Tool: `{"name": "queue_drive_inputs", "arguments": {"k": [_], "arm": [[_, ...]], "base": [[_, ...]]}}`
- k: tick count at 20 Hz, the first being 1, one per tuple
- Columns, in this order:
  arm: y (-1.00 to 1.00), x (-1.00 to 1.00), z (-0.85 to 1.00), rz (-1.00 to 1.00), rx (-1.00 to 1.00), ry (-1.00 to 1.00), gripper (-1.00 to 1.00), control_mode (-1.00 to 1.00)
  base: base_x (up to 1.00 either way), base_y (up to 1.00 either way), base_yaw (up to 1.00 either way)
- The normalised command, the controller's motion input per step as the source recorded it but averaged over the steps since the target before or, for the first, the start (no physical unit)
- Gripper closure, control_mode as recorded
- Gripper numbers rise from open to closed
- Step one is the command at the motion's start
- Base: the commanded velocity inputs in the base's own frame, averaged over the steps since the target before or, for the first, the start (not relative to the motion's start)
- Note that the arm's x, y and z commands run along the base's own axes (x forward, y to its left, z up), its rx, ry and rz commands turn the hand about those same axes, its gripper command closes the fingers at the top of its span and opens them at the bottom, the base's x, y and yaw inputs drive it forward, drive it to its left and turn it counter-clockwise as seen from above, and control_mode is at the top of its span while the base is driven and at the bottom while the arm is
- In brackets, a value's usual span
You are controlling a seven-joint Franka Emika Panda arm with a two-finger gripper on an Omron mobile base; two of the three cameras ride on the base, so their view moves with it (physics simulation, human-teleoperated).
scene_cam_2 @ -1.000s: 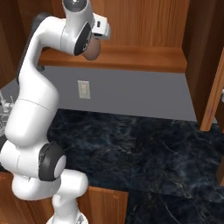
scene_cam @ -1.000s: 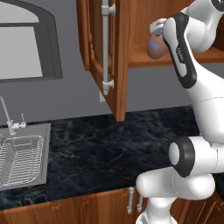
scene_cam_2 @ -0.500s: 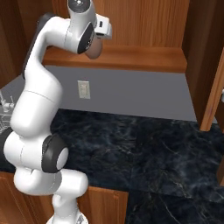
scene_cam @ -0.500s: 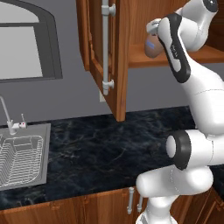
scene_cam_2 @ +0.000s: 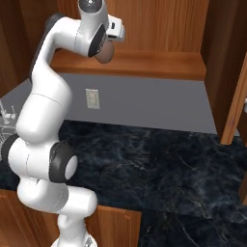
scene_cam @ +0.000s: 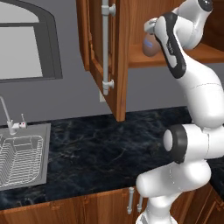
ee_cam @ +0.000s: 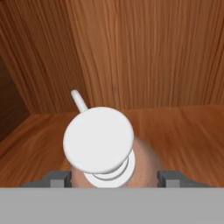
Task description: Pick up the bar soap and soap dispenser from the sink, and place them back in the cabinet, and close the cabinet doors.
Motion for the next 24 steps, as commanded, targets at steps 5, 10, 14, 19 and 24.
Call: {"name": "queue_drive_inputs", "arguments": {"k": [5, 10, 14, 19, 24], "arm": [[0.0, 0.21, -0.09, 0.01, 0.0, 0.04, 1.0, -1.0], [0.0, 0.2, -0.11, 0.02, 0.0, 0.09, 1.0, -1.0], [0.0, 0.22, -0.11, 0.02, 0.0, 0.08, 1.0, -1.0], [0.0, 0.14, -0.18, 0.03, 0.0, 0.02, 1.0, -1.0], [0.01, 0.16, -0.13, 0.02, 0.0, 0.0, 1.0, -1.0]], "base": [[0.0, 0.0, 0.0], [0.0, 0.0, 0.0], [0.0, 0.0, 0.0], [0.0, 0.0, 0.0], [0.0, 0.0, 0.0]]}}
